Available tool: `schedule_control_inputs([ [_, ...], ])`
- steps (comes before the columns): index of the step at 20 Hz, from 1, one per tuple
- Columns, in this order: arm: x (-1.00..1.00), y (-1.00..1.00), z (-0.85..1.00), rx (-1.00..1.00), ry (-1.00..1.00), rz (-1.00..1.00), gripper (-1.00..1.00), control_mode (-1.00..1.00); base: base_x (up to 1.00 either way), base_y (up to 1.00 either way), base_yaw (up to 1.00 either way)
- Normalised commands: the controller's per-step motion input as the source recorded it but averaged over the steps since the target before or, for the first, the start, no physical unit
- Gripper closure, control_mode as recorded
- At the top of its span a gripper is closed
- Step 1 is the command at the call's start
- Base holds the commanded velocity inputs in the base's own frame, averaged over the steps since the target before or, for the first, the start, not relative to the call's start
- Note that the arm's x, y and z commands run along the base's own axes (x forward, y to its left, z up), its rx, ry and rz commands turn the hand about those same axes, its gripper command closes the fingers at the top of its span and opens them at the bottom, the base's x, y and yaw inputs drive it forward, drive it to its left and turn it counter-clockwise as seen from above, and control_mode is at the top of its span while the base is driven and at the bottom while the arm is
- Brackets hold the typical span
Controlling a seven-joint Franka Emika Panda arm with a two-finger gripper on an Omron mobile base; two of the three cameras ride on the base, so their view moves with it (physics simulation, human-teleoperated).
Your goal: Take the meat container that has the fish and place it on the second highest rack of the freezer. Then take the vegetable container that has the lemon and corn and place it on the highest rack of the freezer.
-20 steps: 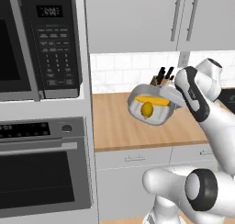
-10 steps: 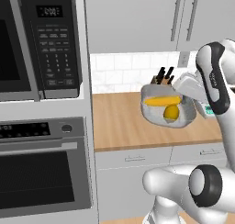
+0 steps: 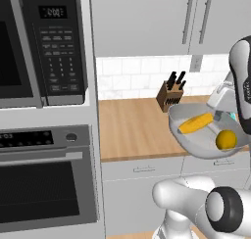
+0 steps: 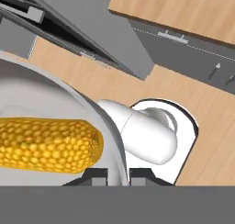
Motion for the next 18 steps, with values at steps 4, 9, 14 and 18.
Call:
schedule_control_inputs([
  [4, -0.22, 0.01, 0.13, 0.02, -0.02, 0.05, 1.0, -1.0, 0.0, 0.0, 0.0],
  [9, 0.0, 0.0, 0.0, 0.0, 0.0, 0.0, 1.0, -1.0, 0.0, 0.0, 0.0],
  [14, 0.0, 0.0, 0.0, 0.0, 0.0, 0.0, 1.0, 1.0, -0.63, 0.23, 0.0],
  [18, 0.0, 0.0, 0.0, 0.0, 0.0, 0.0, 1.0, 1.0, -0.62, 0.49, 0.0],
])
